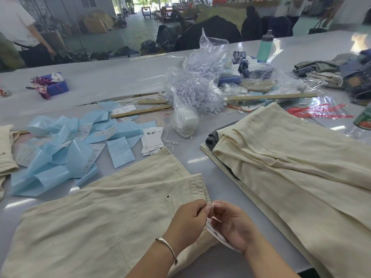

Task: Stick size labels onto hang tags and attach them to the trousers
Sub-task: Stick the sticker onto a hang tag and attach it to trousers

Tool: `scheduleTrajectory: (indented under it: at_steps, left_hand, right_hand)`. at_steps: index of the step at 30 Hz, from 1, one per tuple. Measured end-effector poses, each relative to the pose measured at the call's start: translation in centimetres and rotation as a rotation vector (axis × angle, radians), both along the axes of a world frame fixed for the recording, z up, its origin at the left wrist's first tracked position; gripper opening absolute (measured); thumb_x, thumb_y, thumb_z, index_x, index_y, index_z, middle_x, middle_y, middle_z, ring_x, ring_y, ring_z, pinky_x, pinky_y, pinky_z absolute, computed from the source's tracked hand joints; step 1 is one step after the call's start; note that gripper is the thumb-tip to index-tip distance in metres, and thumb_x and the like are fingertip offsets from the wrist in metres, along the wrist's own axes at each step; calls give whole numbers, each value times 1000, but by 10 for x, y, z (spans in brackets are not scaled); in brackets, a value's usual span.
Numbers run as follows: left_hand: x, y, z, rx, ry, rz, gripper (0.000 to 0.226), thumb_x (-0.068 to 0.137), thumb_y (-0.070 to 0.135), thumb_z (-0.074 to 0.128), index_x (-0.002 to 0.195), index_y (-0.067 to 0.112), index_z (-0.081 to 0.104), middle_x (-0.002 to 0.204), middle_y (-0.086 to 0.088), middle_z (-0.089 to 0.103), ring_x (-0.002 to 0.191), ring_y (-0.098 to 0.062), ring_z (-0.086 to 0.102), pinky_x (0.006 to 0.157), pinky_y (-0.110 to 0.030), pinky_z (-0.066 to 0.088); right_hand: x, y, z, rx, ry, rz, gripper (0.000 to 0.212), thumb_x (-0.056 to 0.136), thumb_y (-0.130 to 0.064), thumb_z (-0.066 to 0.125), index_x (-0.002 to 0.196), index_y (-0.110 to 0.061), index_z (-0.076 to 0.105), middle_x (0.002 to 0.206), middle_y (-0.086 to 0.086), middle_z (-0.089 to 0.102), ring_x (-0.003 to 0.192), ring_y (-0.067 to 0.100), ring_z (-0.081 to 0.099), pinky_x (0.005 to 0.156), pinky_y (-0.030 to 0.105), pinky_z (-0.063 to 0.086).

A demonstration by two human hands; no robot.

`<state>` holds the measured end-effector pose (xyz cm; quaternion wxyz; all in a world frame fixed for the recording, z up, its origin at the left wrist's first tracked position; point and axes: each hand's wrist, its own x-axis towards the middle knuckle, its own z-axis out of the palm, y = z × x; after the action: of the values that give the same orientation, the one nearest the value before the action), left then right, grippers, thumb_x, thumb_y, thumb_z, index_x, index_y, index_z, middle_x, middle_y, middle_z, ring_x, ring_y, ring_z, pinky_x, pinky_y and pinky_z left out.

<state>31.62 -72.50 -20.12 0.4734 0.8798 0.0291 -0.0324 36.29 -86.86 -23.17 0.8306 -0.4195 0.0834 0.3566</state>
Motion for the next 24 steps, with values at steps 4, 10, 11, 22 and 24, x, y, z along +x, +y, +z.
scheduleTrajectory:
  at_steps: [4,10,11,22,24]
  left_hand:
    - [1,1,-1,-14,0,16,28,98,18,49,73,8,55,62,5,51,63,-8,46,65,-33,41]
    - [2,0,-2,-40,-11,18,37,98,18,50,62,25,47,58,11,48,60,-4,44,61,-23,37]
    - [2,0,-2,-49,-17,16,38,98,17,50,61,27,47,57,11,49,60,-4,44,61,-23,37]
    - [3,-2,1,-53,-21,18,39,98,17,50,61,29,49,58,10,52,60,-4,47,65,-29,41]
    - [2,-2,1,-36,-18,19,38,98,18,50,62,28,50,59,10,54,61,-4,48,66,-31,42]
  right_hand:
    - [-1,2,1,-3,1,-15,6,75,-5,59,73,-6,65,74,10,60,66,17,60,64,27,42]
    - [-3,2,5,18,18,-26,5,75,-4,60,73,-5,64,72,10,59,65,17,59,66,29,42]
    - [-3,1,5,27,26,-30,5,75,-3,60,73,-5,64,72,10,59,65,17,59,65,29,43]
    - [-4,0,6,17,41,-44,5,75,-3,61,74,-4,66,71,12,61,63,17,62,59,27,49]
    - [-4,1,6,-3,30,-61,3,71,-4,64,73,-5,65,70,11,61,61,16,61,59,26,47]
